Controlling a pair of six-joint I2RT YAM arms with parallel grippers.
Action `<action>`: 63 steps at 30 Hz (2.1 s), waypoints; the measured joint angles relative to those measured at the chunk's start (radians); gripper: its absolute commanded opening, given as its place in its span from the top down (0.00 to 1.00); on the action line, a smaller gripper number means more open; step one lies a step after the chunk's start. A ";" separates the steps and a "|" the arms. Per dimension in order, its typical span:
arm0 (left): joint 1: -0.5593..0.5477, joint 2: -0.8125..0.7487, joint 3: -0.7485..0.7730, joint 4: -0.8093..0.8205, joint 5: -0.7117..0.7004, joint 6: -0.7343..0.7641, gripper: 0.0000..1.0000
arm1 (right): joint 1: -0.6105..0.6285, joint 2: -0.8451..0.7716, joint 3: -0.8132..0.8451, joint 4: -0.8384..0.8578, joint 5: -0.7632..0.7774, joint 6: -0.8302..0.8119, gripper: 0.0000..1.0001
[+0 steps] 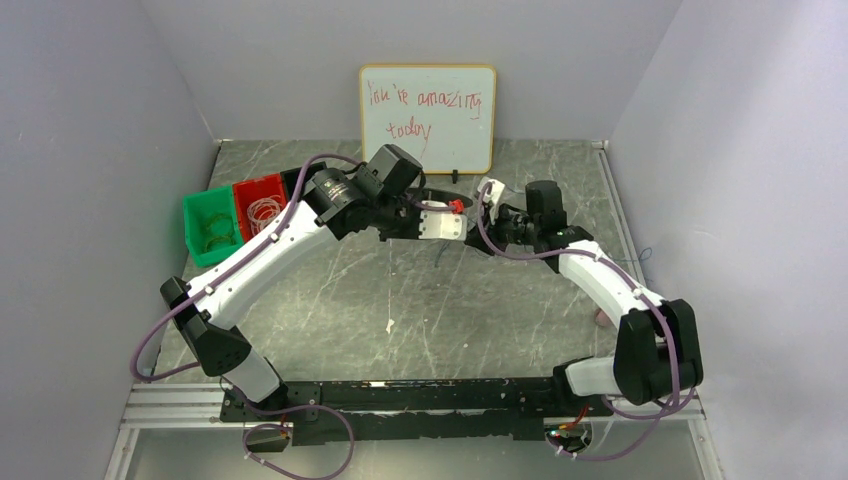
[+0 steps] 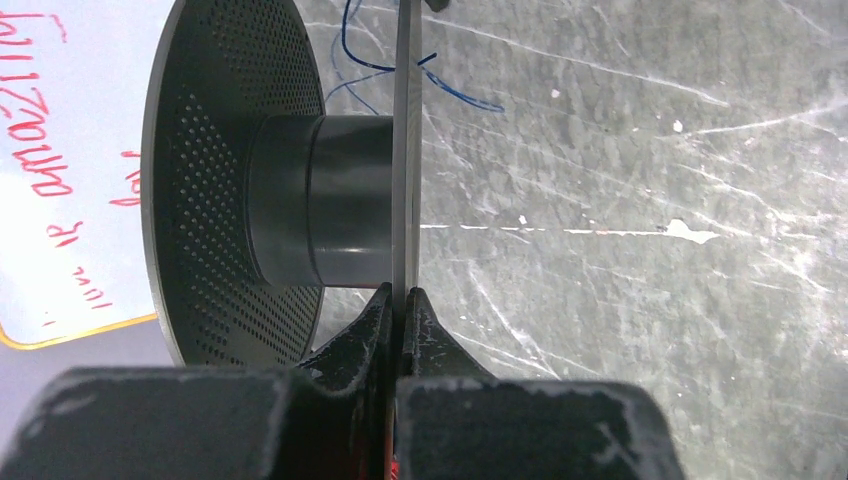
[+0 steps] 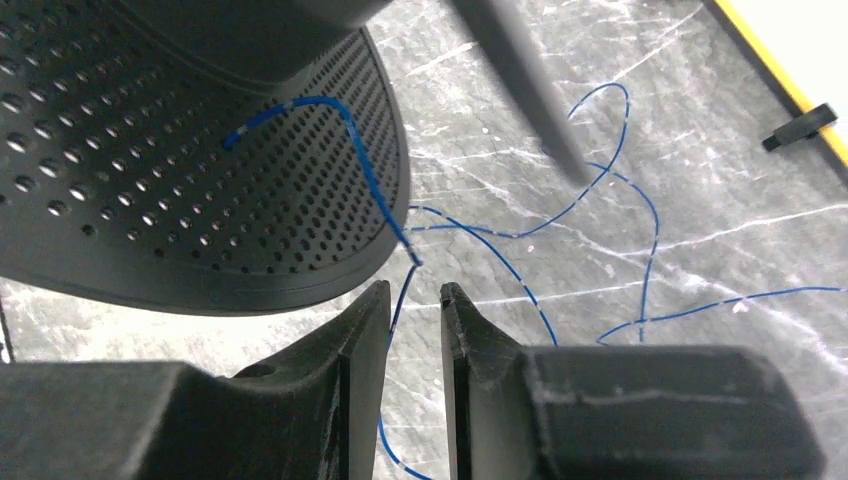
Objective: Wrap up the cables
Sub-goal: Place the cable on the cable reel.
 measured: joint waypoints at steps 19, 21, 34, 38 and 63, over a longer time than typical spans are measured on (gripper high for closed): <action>0.001 0.003 0.005 -0.121 0.095 0.059 0.98 | 0.008 -0.019 0.156 -0.472 -0.083 -0.531 0.70; 0.000 0.003 0.006 -0.133 0.102 0.065 0.98 | 0.008 -0.019 0.167 -0.500 -0.092 -0.556 0.67; 0.001 0.003 0.028 -0.142 0.117 0.077 0.97 | 0.009 -0.025 0.169 -0.481 -0.190 -0.448 0.45; 0.001 0.003 0.030 -0.142 0.119 0.077 0.97 | 0.009 -0.025 0.165 -0.462 -0.222 -0.404 0.48; 0.002 0.003 0.044 -0.042 0.037 0.008 0.98 | 0.008 -0.015 0.001 -0.023 -0.143 0.125 0.41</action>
